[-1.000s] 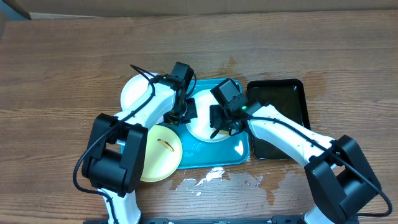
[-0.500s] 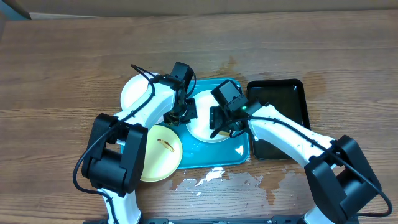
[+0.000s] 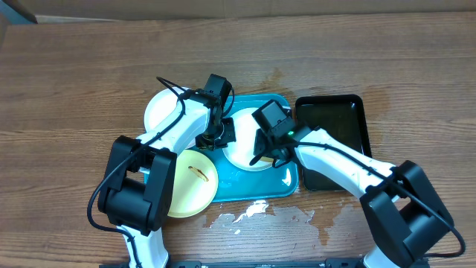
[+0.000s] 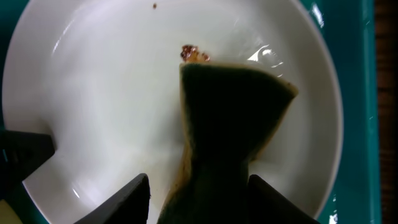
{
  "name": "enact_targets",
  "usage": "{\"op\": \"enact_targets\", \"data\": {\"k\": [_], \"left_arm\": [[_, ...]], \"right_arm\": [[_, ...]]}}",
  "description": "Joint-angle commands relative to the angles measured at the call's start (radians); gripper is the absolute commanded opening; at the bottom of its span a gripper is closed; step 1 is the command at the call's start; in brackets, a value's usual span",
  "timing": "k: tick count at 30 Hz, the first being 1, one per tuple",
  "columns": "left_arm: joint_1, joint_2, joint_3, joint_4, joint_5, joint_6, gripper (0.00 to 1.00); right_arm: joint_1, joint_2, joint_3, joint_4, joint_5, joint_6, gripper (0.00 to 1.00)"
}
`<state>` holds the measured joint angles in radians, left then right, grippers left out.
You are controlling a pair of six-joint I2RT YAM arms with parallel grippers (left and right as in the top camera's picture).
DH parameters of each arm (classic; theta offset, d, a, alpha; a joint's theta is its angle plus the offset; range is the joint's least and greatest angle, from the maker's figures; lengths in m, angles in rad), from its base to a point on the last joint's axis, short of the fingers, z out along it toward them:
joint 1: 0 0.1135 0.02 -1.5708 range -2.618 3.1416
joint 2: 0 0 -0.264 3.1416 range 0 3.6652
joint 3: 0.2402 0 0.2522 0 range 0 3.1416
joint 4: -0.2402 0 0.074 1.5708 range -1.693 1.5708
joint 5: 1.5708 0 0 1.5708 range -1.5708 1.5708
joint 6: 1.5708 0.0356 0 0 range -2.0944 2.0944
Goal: Clean dirty plates on tray and stack at the side
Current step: 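Scrub the white plate surface with the sponge in the right gripper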
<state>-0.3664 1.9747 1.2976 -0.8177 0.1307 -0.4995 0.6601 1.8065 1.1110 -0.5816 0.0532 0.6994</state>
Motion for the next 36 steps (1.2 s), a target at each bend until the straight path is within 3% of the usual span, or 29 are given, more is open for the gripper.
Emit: {"op": "enact_targets", "data": {"k": [1, 3, 6, 9, 17, 36], "left_arm": [[-0.008, 0.033, -0.027, -0.007, -0.026, 0.024, 0.04], [-0.008, 0.033, -0.027, -0.008, -0.025, 0.024, 0.04], [-0.008, 0.033, -0.027, -0.008, -0.025, 0.024, 0.04], [-0.008, 0.033, -0.027, -0.008, -0.025, 0.024, 0.04], [-0.008, 0.033, -0.027, -0.008, -0.026, 0.025, 0.04], [-0.008, 0.033, -0.027, -0.014, -0.029, 0.048, 0.04]], "right_arm": [[0.044, 0.027, -0.007, -0.008, 0.046, 0.050, 0.51], [0.056, 0.035, -0.007, -0.016, 0.082, 0.069, 0.43], [0.058, 0.035, -0.007, -0.023, 0.106, 0.103, 0.19], [0.056, 0.035, -0.007, -0.026, 0.130, 0.121, 0.04], [0.056, 0.035, -0.007, -0.027, 0.276, 0.135, 0.04], [-0.002, 0.072, -0.007, 0.010, 0.165, 0.139, 0.04]]}}
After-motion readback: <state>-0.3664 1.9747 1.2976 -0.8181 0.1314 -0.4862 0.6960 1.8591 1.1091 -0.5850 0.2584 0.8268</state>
